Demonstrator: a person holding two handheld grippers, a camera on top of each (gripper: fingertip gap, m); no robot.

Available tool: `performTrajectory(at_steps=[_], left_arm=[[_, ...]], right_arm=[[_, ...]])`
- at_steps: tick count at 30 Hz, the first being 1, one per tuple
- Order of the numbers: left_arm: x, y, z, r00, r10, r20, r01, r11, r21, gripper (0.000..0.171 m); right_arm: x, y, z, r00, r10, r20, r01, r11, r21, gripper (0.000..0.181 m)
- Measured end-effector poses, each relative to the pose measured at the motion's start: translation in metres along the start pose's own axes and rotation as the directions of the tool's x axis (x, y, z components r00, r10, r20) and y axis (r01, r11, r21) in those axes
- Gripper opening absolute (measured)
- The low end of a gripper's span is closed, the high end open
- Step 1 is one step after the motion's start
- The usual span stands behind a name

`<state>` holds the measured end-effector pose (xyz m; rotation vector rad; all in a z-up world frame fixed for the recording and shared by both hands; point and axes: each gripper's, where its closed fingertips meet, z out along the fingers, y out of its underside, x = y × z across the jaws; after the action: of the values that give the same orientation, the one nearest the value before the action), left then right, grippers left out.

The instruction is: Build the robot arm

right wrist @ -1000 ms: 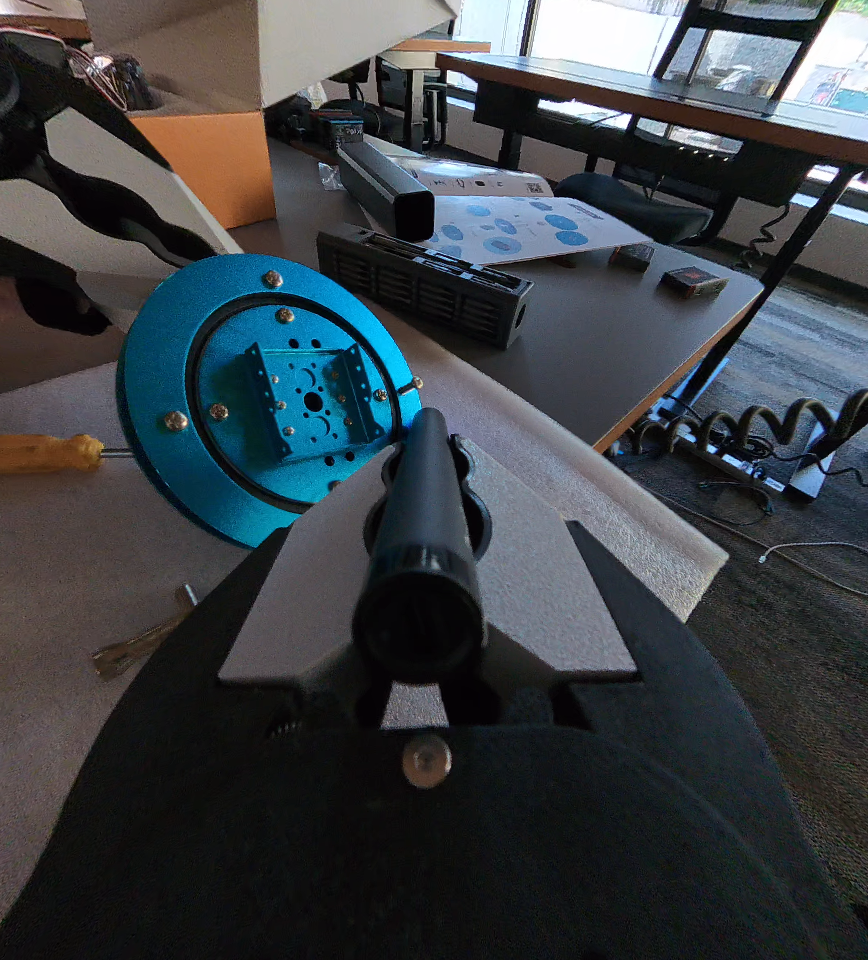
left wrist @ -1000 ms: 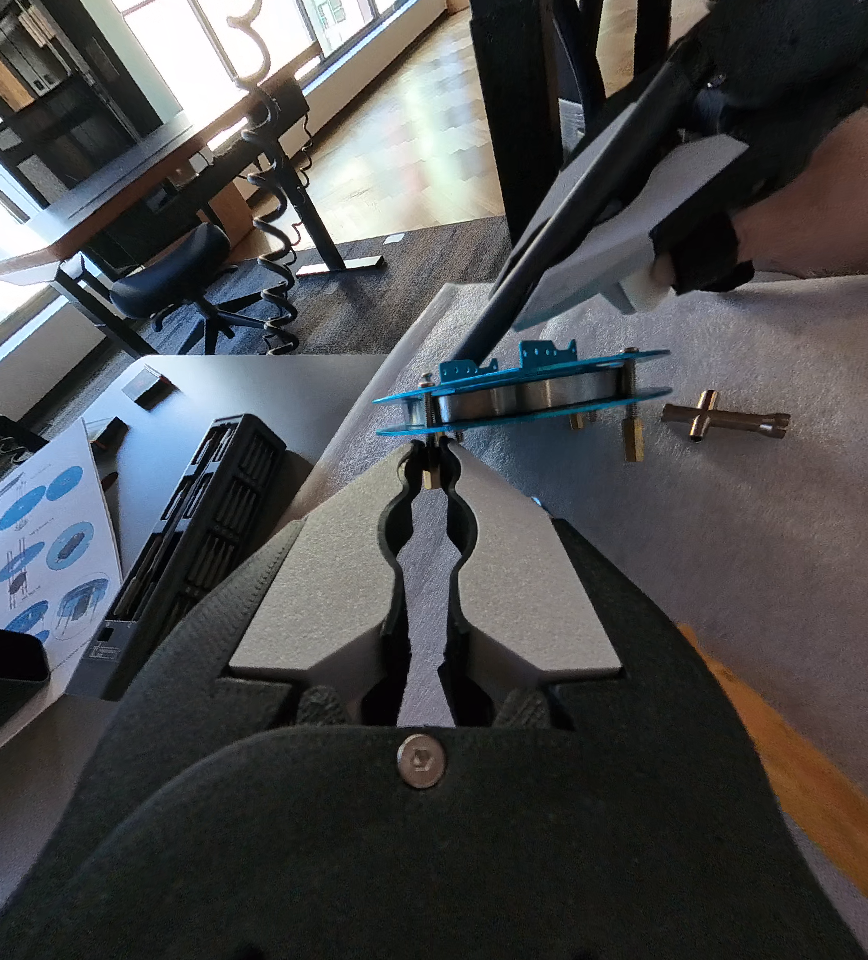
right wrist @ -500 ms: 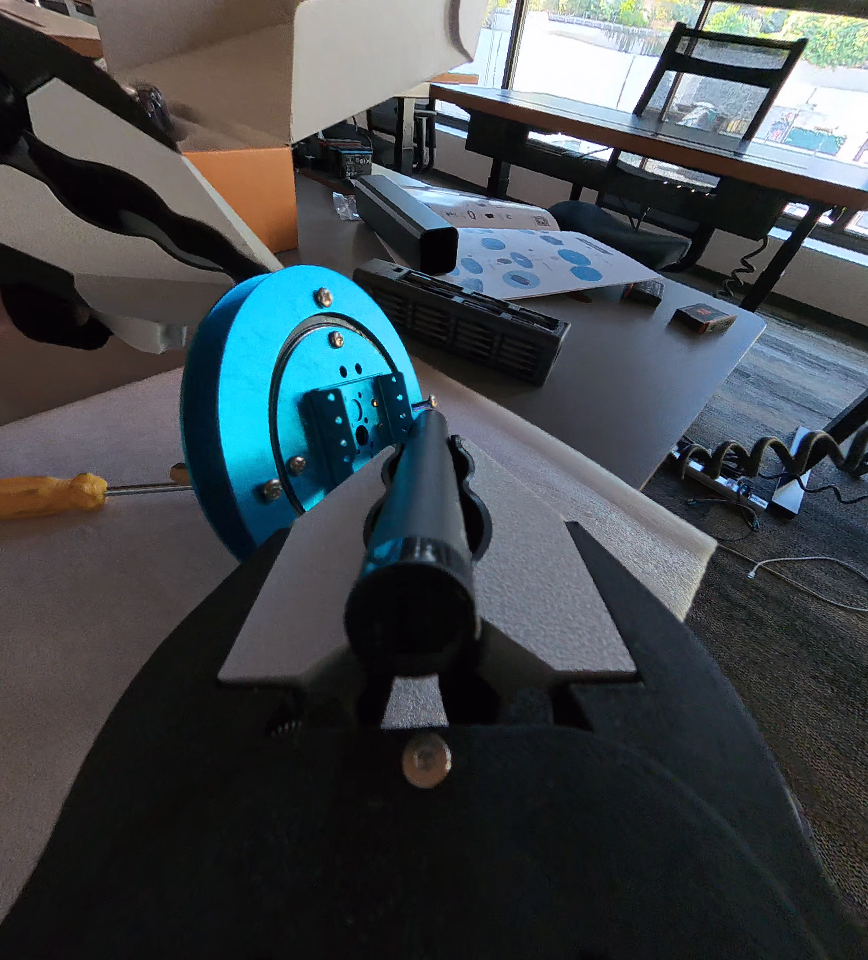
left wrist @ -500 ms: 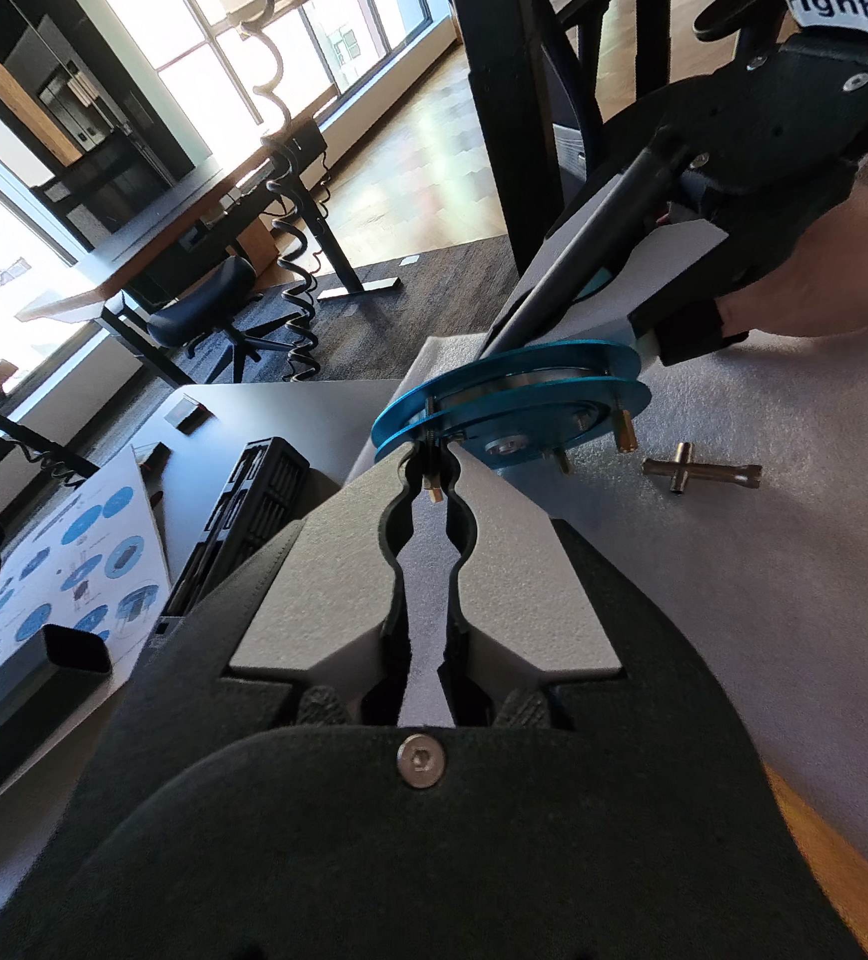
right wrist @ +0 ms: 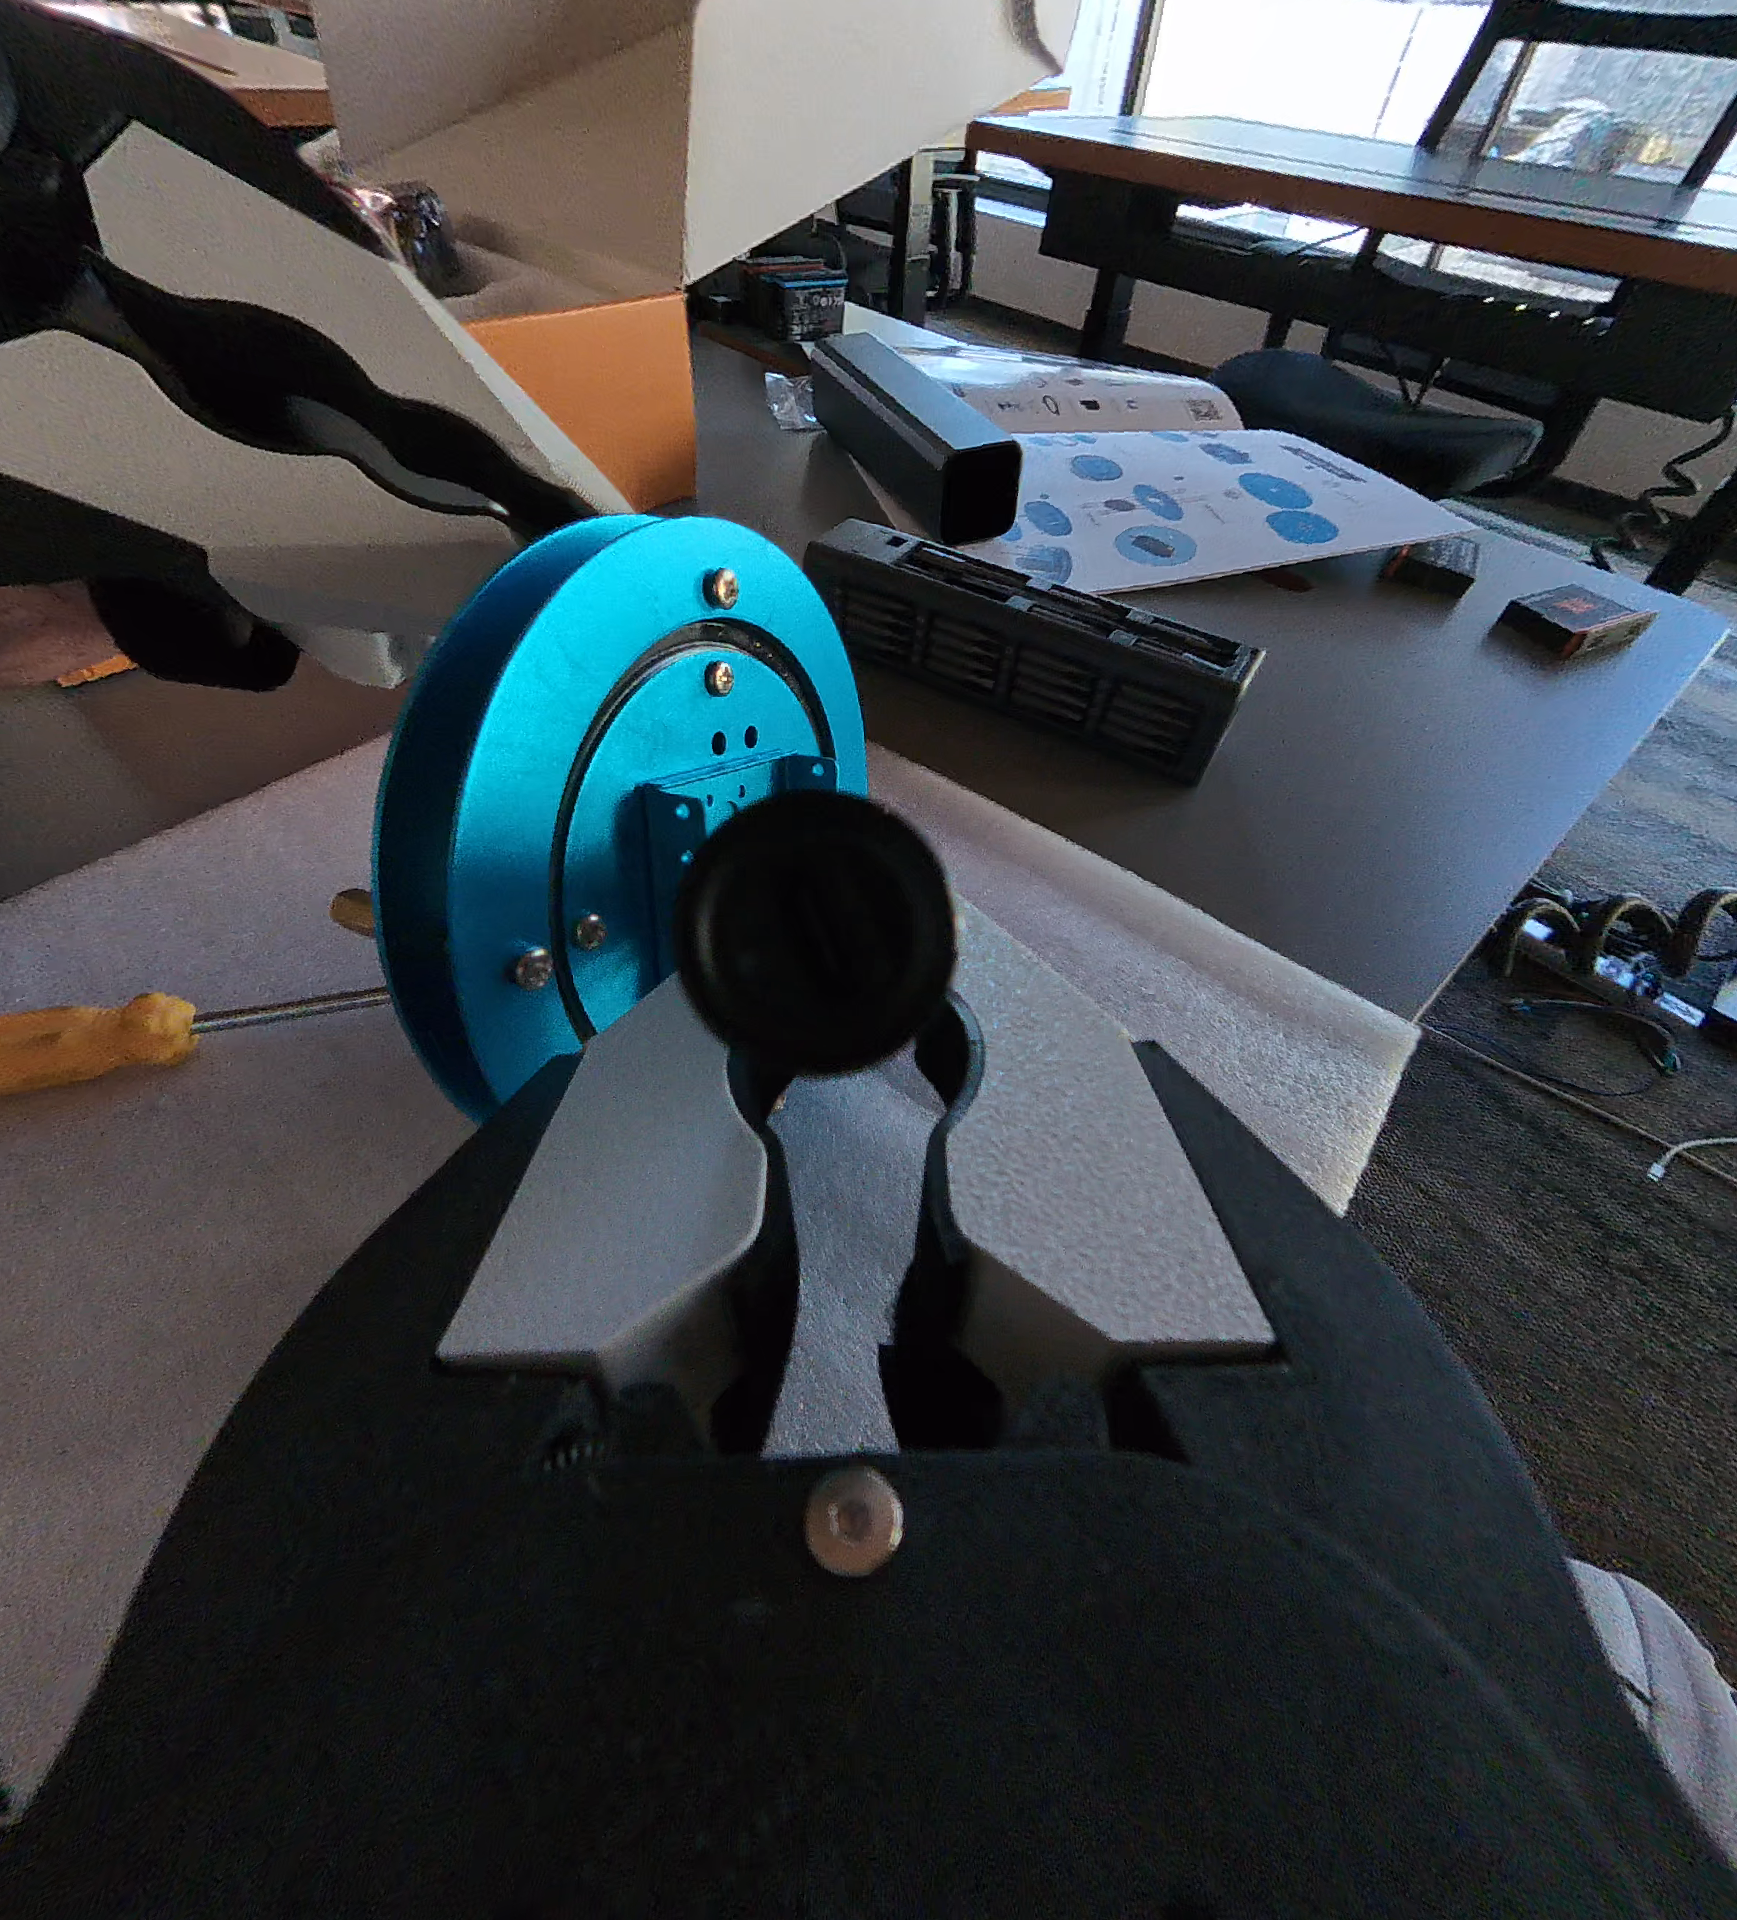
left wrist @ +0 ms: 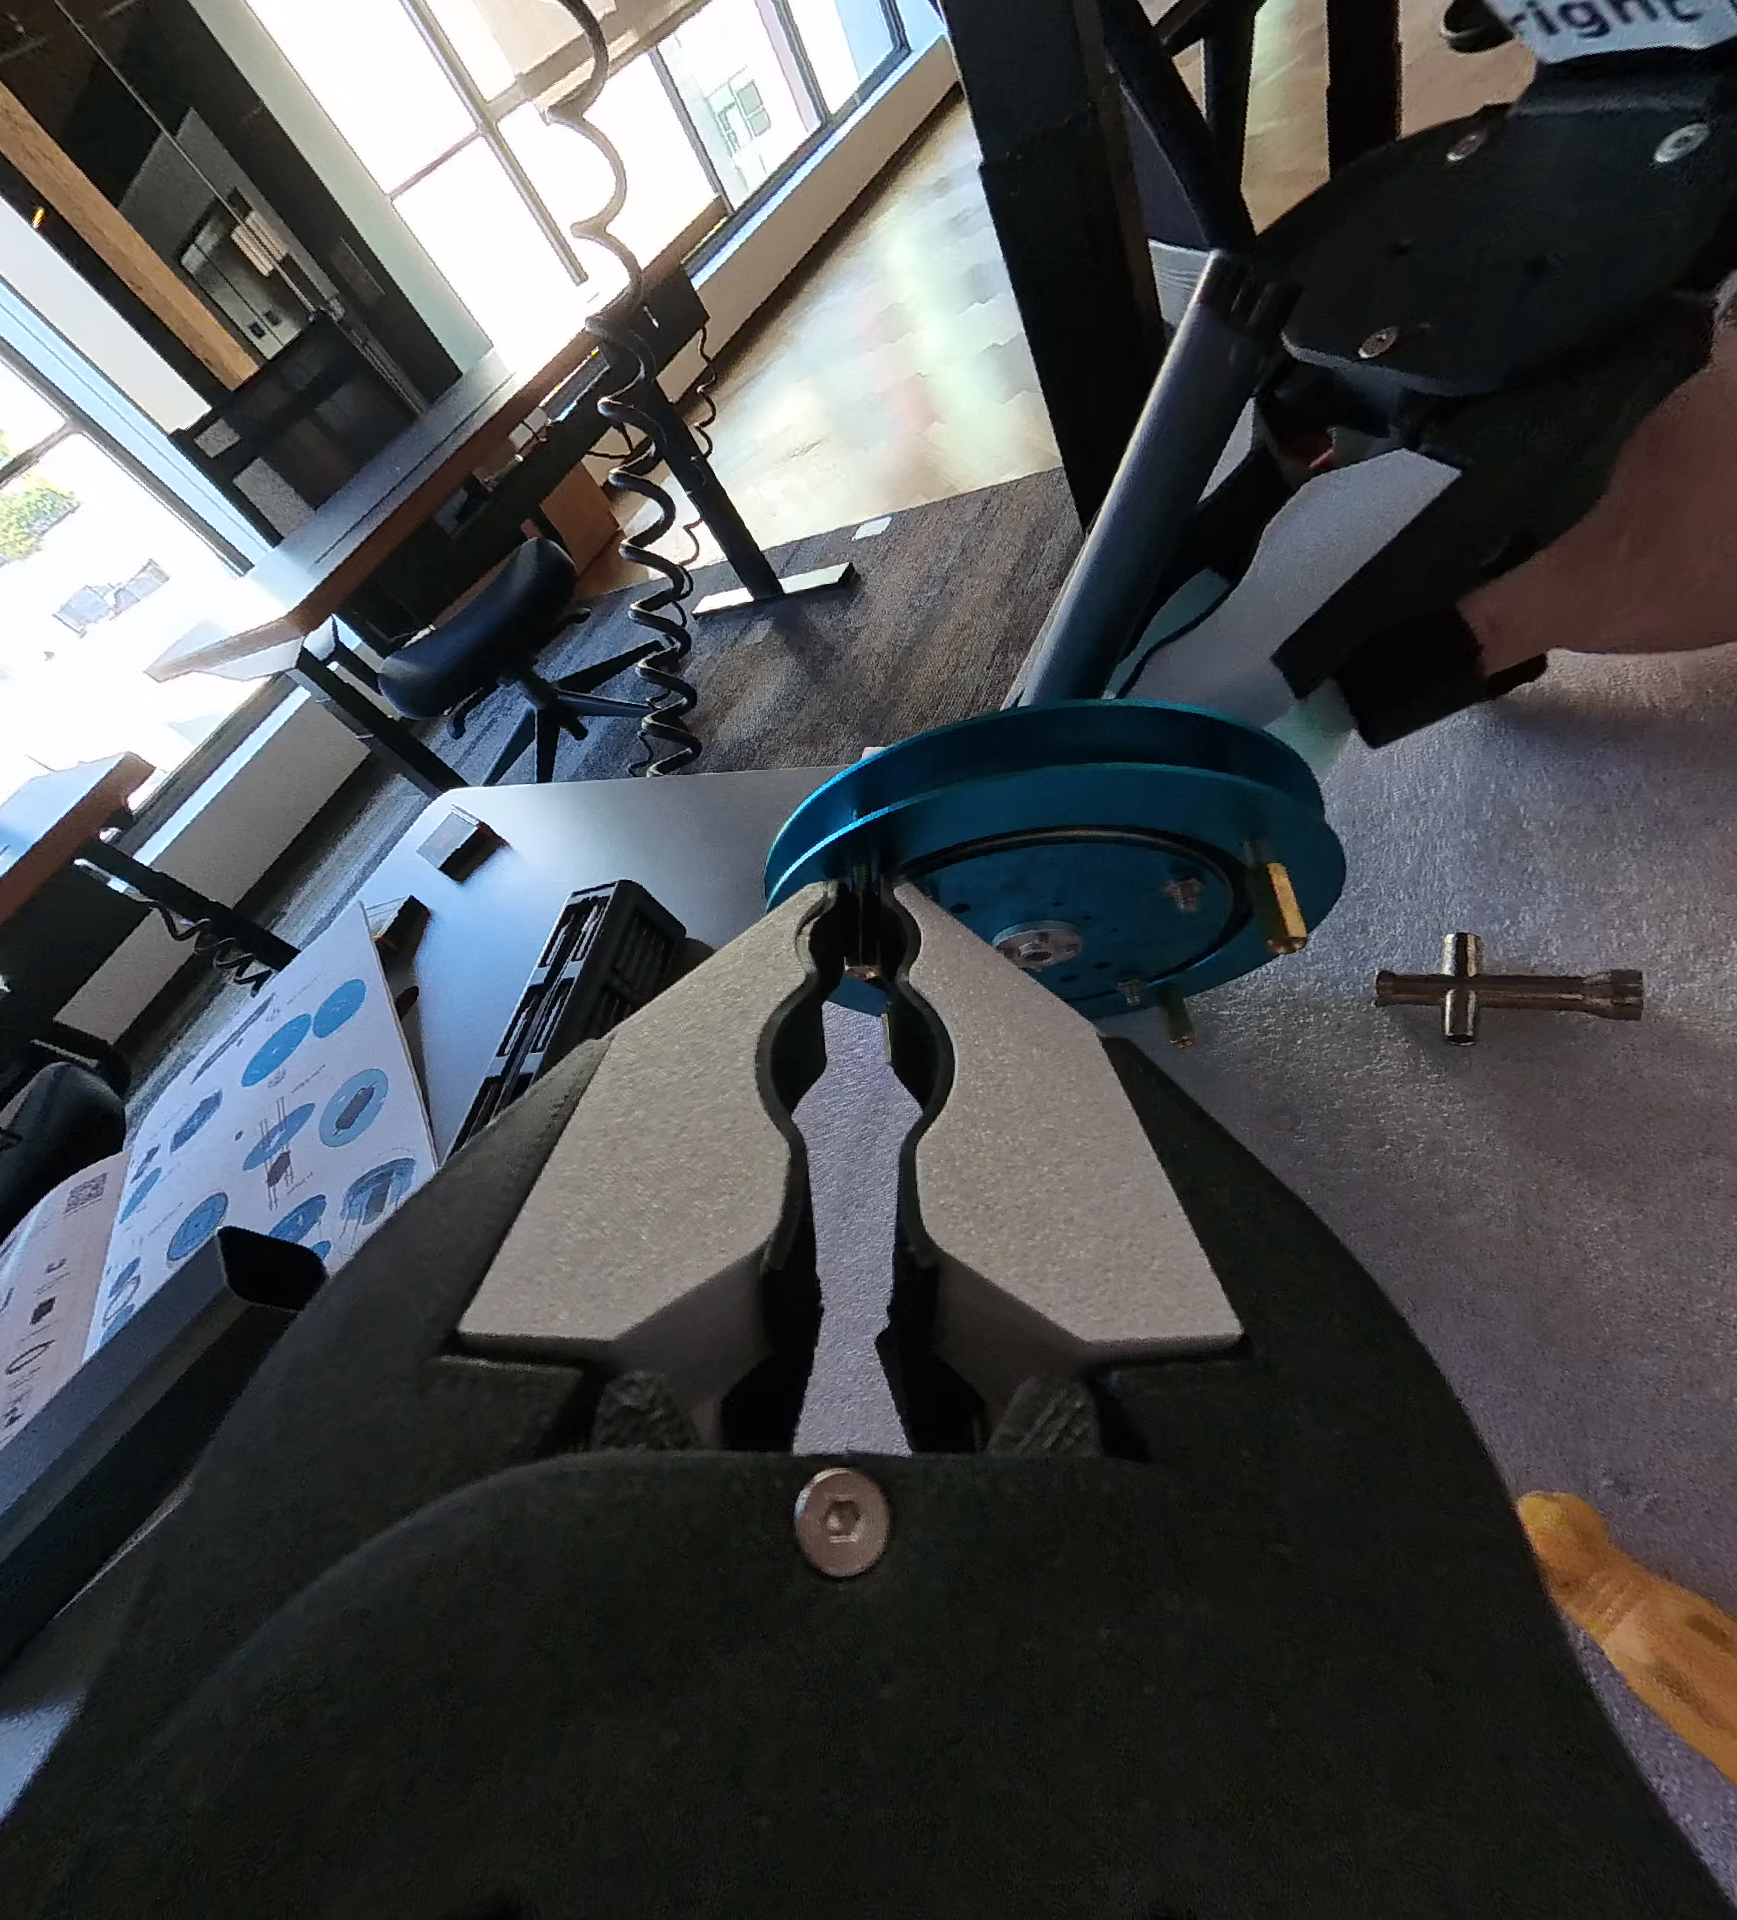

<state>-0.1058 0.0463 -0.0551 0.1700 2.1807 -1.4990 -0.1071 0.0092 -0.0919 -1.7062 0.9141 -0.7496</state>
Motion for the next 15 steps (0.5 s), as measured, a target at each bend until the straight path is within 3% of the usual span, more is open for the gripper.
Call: performTrajectory(at_steps=[3,5,7,9,11,13,15], left_arm=[[0.000,0.001,-0.001,1.000,0.003,-0.005,-0.003,1.000,0.000,0.004],[0.000,0.002,-0.002,1.000,0.004,-0.007,-0.004,1.000,-0.002,0.004],[0.000,0.002,-0.003,1.000,0.003,-0.010,-0.003,1.000,-0.001,0.004],[0.000,0.002,-0.003,1.000,0.002,-0.015,-0.002,1.000,0.004,0.004],[0.002,0.001,-0.002,1.000,0.000,-0.022,0.000,1.000,0.009,0.004],[0.002,0.000,-0.003,1.000,0.011,-0.020,-0.011,1.000,0.005,0.004],[0.003,0.000,-0.003,1.000,0.022,-0.018,-0.022,1.000,0.002,0.004]], right_arm=[[0.000,-0.001,-0.005,0.995,-0.094,0.026,0.093,0.995,0.018,0.016],[-0.001,-0.002,-0.011,0.968,-0.251,0.024,0.250,0.968,0.037,0.016],[0.003,-0.002,-0.016,0.890,-0.455,-0.036,0.456,0.890,0.024,0.016],[0.004,0.002,-0.017,0.732,-0.678,-0.068,0.679,0.734,-0.013,0.017],[0.005,0.019,-0.012,0.501,-0.864,-0.042,0.858,0.502,-0.103,0.015],[0.001,0.047,-0.007,0.256,-0.964,0.076,0.959,0.243,-0.148,0.020],[-0.004,0.052,-0.007,0.083,-0.994,0.078,0.989,0.072,-0.131,0.019]])
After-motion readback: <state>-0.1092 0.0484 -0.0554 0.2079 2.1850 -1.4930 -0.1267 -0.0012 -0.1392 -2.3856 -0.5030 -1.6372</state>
